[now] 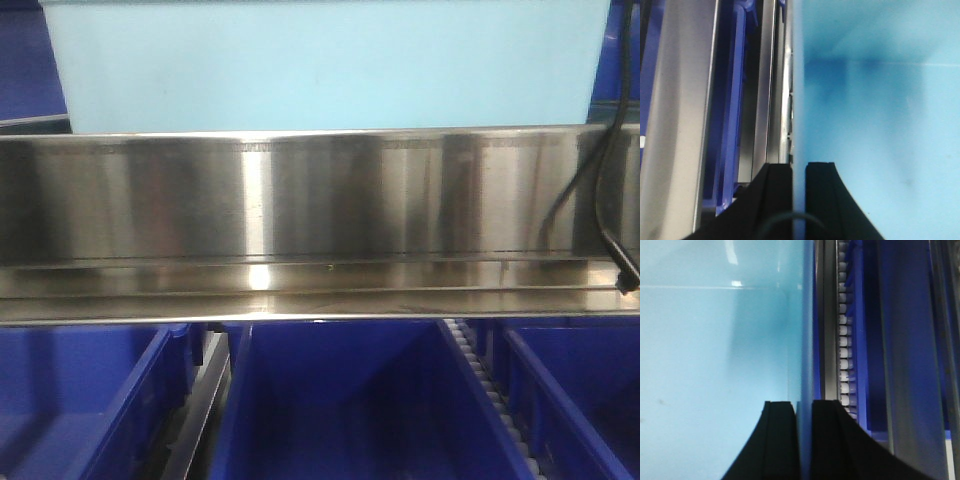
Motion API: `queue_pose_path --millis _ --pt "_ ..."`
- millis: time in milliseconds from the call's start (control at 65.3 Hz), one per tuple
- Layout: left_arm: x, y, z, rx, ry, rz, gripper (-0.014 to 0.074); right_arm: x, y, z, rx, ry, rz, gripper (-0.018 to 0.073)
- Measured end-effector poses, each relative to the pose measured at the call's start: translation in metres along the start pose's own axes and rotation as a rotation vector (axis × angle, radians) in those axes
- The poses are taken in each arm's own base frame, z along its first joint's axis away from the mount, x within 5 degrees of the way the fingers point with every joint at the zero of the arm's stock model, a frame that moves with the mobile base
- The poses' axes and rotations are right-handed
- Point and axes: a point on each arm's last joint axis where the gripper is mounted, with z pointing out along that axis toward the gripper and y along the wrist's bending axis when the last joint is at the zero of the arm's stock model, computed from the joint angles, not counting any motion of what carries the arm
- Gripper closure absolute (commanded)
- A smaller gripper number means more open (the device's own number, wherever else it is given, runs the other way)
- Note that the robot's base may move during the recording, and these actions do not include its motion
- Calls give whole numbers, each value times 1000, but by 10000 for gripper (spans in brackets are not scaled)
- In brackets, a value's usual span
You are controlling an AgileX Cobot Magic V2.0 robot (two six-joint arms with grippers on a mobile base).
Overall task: Move two blue bins to right shelf middle
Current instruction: 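Lift the light blue bin off the shelf with both grippers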
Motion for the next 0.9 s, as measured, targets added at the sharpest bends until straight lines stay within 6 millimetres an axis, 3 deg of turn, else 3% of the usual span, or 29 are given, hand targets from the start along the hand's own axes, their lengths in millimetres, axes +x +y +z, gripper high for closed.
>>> queue_pose_path --millis 230,322,398,506,659,904 --pt "0 0 0 0 0 2 708 -5 0 -9 -8 -23 15 711" --pt "1 -1 -9 9 -17 -2 708 -9 0 -20 -15 -53 19 711" --pt "1 0 -23 7 -56 -5 708 -11 0 -35 -18 -101 15 711" --pt "-1 0 -61 18 -165 3 708 -12 3 -72 -3 -212 -14 711" --pt "-5 2 -102 37 -280 1 708 -8 7 -108 15 -323 -34 711" --pt "-9 7 -144 81 -387 -22 708 4 2 -145 0 -408 -23 711"
